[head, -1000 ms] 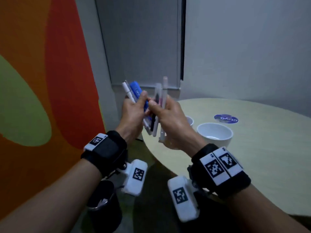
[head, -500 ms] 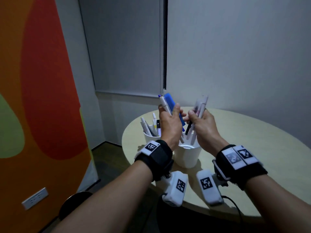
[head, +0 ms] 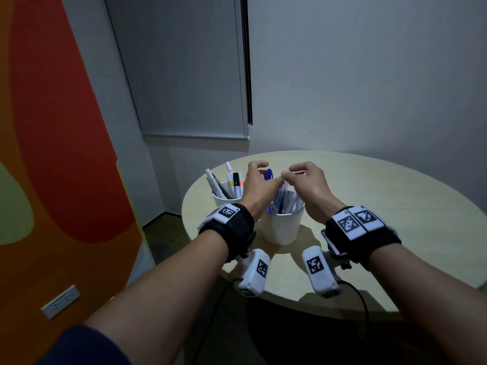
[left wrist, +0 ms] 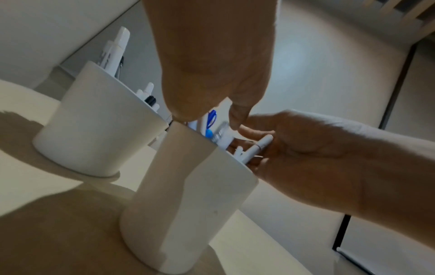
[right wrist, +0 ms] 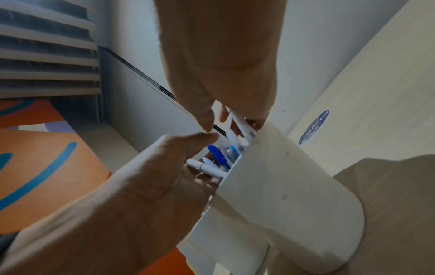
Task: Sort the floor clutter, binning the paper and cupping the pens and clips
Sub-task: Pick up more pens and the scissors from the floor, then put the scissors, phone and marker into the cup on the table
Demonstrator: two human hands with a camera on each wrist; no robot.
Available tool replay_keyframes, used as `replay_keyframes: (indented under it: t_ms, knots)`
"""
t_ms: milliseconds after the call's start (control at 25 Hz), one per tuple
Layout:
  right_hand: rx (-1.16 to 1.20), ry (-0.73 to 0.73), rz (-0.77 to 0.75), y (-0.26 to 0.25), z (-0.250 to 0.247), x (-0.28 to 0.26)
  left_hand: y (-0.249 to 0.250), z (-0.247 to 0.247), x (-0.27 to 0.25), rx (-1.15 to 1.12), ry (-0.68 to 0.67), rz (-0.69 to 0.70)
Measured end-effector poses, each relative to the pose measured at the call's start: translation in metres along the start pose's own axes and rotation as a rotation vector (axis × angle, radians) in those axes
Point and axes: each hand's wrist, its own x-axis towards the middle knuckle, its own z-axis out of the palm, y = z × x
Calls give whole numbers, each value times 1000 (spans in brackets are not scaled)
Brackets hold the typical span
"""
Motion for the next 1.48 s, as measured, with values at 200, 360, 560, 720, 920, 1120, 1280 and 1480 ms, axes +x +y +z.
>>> replay_keyframes:
  t_ms: [200,360,560,720,920,1120,1280,1480]
  knots:
    - [-242,130,-269,-38,-7,-12,17,-38,-10,81,101,179]
    - [-190,10,-470,-81,30,-37,39,-100,-29,102,229,345]
    - [-178,-381,-469,-80,153,-99,24,-213,-73,188,328,323]
    - [-196,-658,-313,3,265,-144,-67,-295,-108,302,381,134]
    - [-482,-1015,-30,216,363,-196,-290,-371,-163,383,262,-309]
    - [-829,-1271,282,430,380,-225,-493,-401,-240,440,-29,-779]
    - [-1009,-1421,339,539,374,-247,-600,-383,-289,508,-253,-872]
    - [-1094,-1563,220,624,345,-296,-678,-329,-342,620,-680,-847]
